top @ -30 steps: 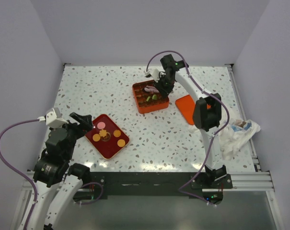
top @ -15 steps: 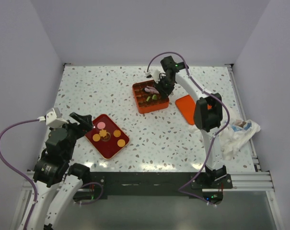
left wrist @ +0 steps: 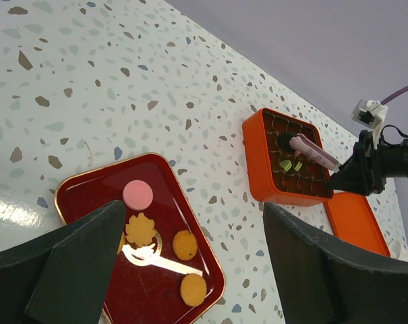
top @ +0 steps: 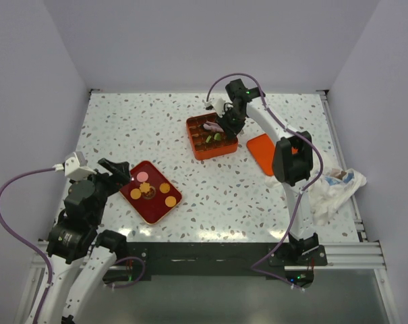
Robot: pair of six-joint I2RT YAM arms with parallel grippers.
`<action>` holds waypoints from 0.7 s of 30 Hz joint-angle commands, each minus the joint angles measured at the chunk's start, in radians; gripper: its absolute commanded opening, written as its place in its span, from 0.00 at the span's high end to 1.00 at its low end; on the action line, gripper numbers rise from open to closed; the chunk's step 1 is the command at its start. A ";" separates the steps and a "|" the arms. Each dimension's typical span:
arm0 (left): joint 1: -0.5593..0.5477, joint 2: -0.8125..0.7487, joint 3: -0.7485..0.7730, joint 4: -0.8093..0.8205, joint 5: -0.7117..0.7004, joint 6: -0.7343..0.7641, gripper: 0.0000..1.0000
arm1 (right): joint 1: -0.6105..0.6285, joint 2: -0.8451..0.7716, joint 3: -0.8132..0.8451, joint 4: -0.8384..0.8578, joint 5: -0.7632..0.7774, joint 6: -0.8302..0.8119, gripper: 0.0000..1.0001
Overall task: Pack the cookies
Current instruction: Place the fake cookies in the packing box.
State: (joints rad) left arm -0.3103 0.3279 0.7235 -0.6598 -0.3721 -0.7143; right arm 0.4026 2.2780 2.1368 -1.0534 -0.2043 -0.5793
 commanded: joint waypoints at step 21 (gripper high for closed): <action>-0.004 0.002 0.010 0.037 0.002 0.012 0.12 | 0.002 -0.026 0.087 -0.023 -0.037 -0.083 1.00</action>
State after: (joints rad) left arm -0.3103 0.3279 0.7235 -0.6594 -0.3717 -0.7139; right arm 0.4038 2.2784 2.1586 -1.0687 -0.2062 -0.6357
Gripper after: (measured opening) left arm 0.882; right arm 0.287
